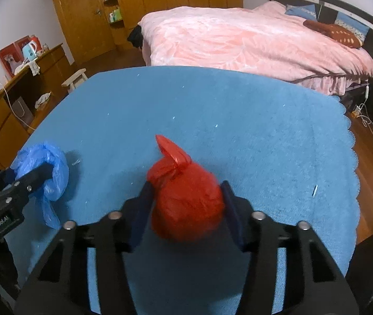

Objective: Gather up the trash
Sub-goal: 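Grasp the blue plastic bag with the left tool while the right tool grasps the red bag, then carry both bags over the bin and open both tools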

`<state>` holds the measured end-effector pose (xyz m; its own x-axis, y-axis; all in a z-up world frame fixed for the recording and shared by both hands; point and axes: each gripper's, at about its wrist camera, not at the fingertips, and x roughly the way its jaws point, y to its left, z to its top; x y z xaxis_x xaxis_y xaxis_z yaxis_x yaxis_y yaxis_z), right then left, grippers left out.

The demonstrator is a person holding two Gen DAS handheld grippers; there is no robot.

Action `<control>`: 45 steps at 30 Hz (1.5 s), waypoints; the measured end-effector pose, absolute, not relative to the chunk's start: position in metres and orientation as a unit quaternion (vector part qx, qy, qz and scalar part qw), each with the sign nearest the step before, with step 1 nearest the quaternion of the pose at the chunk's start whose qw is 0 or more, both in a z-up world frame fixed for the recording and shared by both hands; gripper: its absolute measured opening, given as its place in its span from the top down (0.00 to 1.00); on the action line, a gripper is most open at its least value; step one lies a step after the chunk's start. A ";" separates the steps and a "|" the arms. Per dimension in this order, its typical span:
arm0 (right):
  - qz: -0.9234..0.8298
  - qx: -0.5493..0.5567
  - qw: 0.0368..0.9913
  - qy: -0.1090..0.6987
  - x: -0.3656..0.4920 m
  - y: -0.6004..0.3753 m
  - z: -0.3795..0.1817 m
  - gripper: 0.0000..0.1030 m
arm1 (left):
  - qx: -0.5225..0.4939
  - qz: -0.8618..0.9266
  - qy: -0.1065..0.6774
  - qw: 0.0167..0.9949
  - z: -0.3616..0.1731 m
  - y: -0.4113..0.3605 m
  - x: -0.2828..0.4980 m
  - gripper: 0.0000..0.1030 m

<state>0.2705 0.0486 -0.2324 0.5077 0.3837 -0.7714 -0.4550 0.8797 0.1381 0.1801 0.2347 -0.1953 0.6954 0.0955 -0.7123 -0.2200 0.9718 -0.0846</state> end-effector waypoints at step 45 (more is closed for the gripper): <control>0.183 0.040 0.930 0.317 0.128 -0.164 -0.090 0.58 | -0.023 -0.079 0.311 0.947 -0.071 0.035 0.125 0.42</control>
<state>0.1283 -0.1636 -0.0902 0.7317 0.3658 -0.5751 -0.3157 0.9297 0.1897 0.1248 0.0353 -0.0708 0.7936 -0.1648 -0.5857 0.1358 0.9863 -0.0935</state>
